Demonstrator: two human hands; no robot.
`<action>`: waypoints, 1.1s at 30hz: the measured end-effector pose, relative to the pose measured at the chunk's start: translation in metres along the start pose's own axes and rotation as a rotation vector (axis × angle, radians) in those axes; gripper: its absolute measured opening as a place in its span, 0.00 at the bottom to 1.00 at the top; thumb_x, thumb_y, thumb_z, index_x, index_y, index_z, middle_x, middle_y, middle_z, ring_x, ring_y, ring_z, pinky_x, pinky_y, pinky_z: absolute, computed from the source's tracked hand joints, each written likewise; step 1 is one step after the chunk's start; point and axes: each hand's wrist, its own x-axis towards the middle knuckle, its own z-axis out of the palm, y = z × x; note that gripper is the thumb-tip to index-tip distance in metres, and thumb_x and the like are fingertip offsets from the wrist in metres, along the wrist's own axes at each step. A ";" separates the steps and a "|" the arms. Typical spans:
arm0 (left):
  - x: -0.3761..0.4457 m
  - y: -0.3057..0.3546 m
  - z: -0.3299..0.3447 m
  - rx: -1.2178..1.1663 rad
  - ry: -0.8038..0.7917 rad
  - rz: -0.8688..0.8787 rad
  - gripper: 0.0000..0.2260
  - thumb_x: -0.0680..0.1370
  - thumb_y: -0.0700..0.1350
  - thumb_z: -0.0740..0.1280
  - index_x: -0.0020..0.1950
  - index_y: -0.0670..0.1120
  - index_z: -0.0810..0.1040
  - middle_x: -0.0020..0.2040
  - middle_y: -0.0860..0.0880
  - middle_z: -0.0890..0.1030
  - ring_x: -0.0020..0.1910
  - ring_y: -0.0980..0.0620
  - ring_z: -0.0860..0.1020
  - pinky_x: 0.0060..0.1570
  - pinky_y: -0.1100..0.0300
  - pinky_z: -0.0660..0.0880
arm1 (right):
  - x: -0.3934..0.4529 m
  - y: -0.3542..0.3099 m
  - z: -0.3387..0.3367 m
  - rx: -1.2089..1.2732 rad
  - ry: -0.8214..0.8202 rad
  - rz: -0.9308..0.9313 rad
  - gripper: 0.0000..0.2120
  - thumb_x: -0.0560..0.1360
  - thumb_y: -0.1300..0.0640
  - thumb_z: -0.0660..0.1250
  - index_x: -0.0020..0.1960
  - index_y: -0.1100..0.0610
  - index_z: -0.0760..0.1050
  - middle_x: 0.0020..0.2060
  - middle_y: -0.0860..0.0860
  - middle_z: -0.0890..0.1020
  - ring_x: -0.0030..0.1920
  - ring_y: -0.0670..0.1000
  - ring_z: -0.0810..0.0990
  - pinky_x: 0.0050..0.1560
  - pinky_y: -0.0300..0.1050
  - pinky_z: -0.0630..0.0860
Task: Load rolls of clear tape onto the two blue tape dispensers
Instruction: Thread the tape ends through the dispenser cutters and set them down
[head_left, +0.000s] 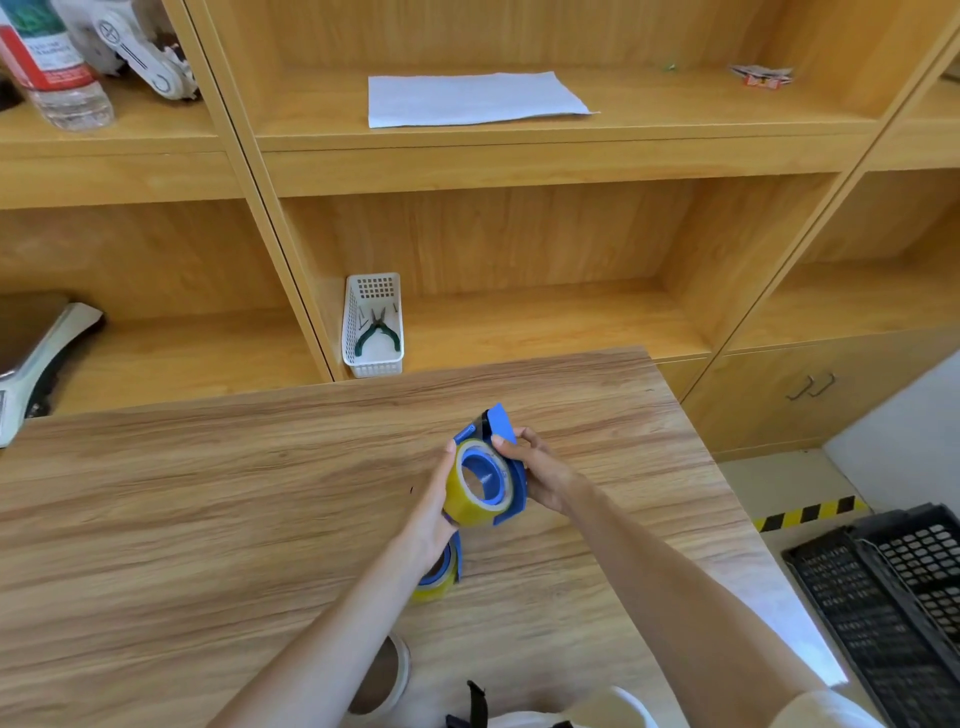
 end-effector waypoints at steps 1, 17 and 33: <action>0.002 -0.003 -0.002 0.079 0.031 -0.010 0.19 0.76 0.64 0.63 0.60 0.55 0.77 0.52 0.53 0.84 0.51 0.56 0.82 0.47 0.57 0.77 | -0.002 0.000 -0.001 -0.033 0.028 -0.010 0.12 0.74 0.54 0.73 0.50 0.52 0.70 0.46 0.53 0.82 0.42 0.51 0.82 0.42 0.48 0.78; 0.009 -0.055 -0.033 1.768 0.014 0.552 0.24 0.80 0.48 0.63 0.75 0.45 0.65 0.69 0.47 0.74 0.70 0.47 0.68 0.64 0.53 0.68 | 0.001 0.062 -0.017 -0.691 0.257 -0.185 0.20 0.76 0.54 0.70 0.64 0.59 0.70 0.61 0.50 0.75 0.59 0.48 0.74 0.50 0.33 0.71; 0.018 -0.074 -0.037 1.981 -0.098 0.520 0.30 0.82 0.52 0.59 0.79 0.41 0.54 0.79 0.45 0.57 0.79 0.48 0.48 0.75 0.53 0.39 | 0.007 0.090 -0.006 -0.858 0.365 -0.152 0.18 0.78 0.53 0.68 0.63 0.60 0.68 0.64 0.56 0.72 0.65 0.56 0.73 0.61 0.46 0.71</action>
